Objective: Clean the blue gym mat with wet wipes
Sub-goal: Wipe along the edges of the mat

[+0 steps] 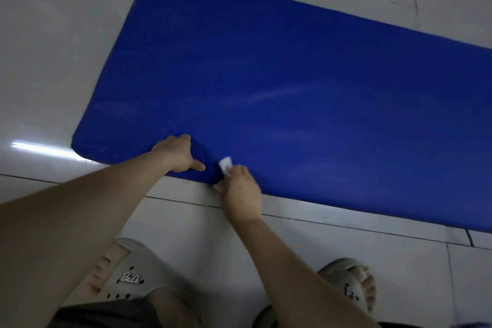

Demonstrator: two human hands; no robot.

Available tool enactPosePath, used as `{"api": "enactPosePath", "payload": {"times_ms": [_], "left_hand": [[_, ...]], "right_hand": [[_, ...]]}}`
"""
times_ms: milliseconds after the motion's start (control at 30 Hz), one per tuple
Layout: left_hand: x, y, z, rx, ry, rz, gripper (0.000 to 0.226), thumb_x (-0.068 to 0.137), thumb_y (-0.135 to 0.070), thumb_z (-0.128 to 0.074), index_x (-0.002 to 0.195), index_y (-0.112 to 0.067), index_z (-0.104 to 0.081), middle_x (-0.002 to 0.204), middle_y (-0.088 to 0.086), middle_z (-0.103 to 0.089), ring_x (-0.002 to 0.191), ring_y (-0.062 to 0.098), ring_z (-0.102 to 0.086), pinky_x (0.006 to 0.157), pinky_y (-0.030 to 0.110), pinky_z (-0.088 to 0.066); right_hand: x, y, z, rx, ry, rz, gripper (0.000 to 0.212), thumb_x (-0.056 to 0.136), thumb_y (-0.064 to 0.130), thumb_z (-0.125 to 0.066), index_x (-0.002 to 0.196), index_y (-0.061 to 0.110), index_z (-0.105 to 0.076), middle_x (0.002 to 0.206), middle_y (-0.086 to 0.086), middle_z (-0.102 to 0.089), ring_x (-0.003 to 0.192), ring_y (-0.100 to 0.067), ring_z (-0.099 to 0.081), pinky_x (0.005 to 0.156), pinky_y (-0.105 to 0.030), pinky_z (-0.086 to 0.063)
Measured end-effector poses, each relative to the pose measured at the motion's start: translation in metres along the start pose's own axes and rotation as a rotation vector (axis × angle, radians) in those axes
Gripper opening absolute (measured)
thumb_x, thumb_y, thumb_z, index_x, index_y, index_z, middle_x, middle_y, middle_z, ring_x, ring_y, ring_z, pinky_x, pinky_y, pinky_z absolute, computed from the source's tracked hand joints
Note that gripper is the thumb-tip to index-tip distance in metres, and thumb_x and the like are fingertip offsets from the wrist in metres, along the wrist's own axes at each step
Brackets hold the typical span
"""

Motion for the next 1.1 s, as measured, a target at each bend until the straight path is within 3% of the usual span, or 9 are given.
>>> {"api": "enactPosePath", "payload": {"times_ms": [167,267,400,500,567,700,833,967,1100], "left_hand": [[0.002,-0.001,0.001,-0.002,0.011,-0.011,0.084,0.076,-0.067,-0.076,0.132,-0.015,-0.043,0.13,0.009,-0.05,0.113,0.029,-0.054,0.095,0.044,-0.052],[0.001,-0.002,0.0,-0.013,0.013,-0.022,0.082,0.076,-0.067,-0.076,0.131,-0.016,-0.044,0.128,0.008,-0.051,0.112,0.028,-0.054,0.096,0.044,-0.052],[0.001,-0.001,-0.001,-0.023,-0.004,-0.02,0.084,0.077,-0.066,-0.076,0.134,-0.015,-0.042,0.133,0.011,-0.049,0.114,0.029,-0.053,0.098,0.045,-0.051],[0.003,0.0,-0.003,-0.018,-0.002,-0.014,0.083,0.077,-0.066,-0.076,0.133,-0.015,-0.043,0.134,0.011,-0.048,0.114,0.03,-0.053,0.098,0.045,-0.051],[0.004,-0.001,-0.001,0.002,-0.007,-0.011,0.086,0.076,-0.067,-0.076,0.135,-0.015,-0.042,0.134,0.011,-0.049,0.115,0.03,-0.053,0.098,0.045,-0.051],[0.005,0.001,-0.001,0.017,0.002,-0.014,0.084,0.076,-0.068,-0.075,0.131,-0.014,-0.043,0.13,0.01,-0.051,0.113,0.03,-0.054,0.097,0.046,-0.051],[0.006,0.001,-0.001,0.015,0.001,-0.015,0.082,0.076,-0.068,-0.075,0.129,-0.015,-0.043,0.128,0.009,-0.052,0.111,0.029,-0.055,0.096,0.045,-0.051],[0.008,0.0,-0.003,-0.008,0.006,-0.014,0.077,0.075,-0.067,-0.078,0.123,-0.017,-0.045,0.119,0.005,-0.053,0.104,0.026,-0.056,0.093,0.044,-0.053],[0.006,0.0,-0.002,-0.06,-0.033,-0.024,0.071,0.072,-0.062,-0.082,0.113,-0.018,-0.045,0.11,0.002,-0.055,0.099,0.024,-0.057,0.088,0.044,-0.054]], "right_hand": [[0.004,-0.037,0.028,-0.124,-0.031,0.053,0.019,0.1,0.026,-0.051,0.103,0.009,-0.059,0.101,-0.008,-0.062,0.086,-0.026,-0.062,0.064,-0.031,-0.039],[-0.009,-0.107,0.066,-0.175,-0.113,-0.081,0.024,0.099,0.033,-0.05,0.096,0.01,-0.057,0.092,-0.005,-0.061,0.08,-0.025,-0.062,0.063,-0.034,-0.048],[-0.032,-0.178,0.105,-0.133,-0.283,-0.372,0.02,0.1,0.026,-0.051,0.085,0.016,-0.045,0.079,0.002,-0.053,0.068,-0.021,-0.056,0.052,-0.026,-0.027],[-0.035,-0.177,0.101,-0.05,-0.312,-0.554,0.018,0.1,0.03,-0.052,0.092,0.013,-0.05,0.088,-0.005,-0.062,0.072,-0.021,-0.059,0.059,-0.031,-0.041],[-0.027,-0.145,0.084,0.002,-0.289,-0.519,0.016,0.1,0.028,-0.054,0.098,0.012,-0.054,0.09,-0.001,-0.06,0.075,-0.02,-0.059,0.065,-0.031,-0.041],[-0.007,-0.053,0.034,-0.02,-0.095,-0.179,0.016,0.104,0.023,-0.046,0.1,0.012,-0.056,0.089,0.001,-0.054,0.071,-0.014,-0.047,0.064,-0.027,-0.034],[0.002,-0.051,0.034,-0.119,-0.015,-0.075,0.013,0.103,0.025,-0.048,0.098,0.014,-0.053,0.089,0.003,-0.054,0.07,-0.014,-0.049,0.061,-0.027,-0.035],[-0.008,-0.121,0.073,-0.097,-0.069,-0.169,0.028,0.102,0.035,-0.046,0.099,0.009,-0.056,0.094,-0.005,-0.062,0.081,-0.025,-0.061,0.068,-0.034,-0.045],[-0.028,-0.189,0.112,-0.069,-0.198,-0.378,0.03,0.102,0.035,-0.041,0.099,0.008,-0.054,0.099,-0.011,-0.061,0.087,-0.031,-0.061,0.068,-0.035,-0.04]]}}
Point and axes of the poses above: each hand's wrist, its own x-axis towards the middle knuckle, its own z-axis out of the back of the hand, y = z × x, the point moved 7 cm from there along x, towards the middle knuckle
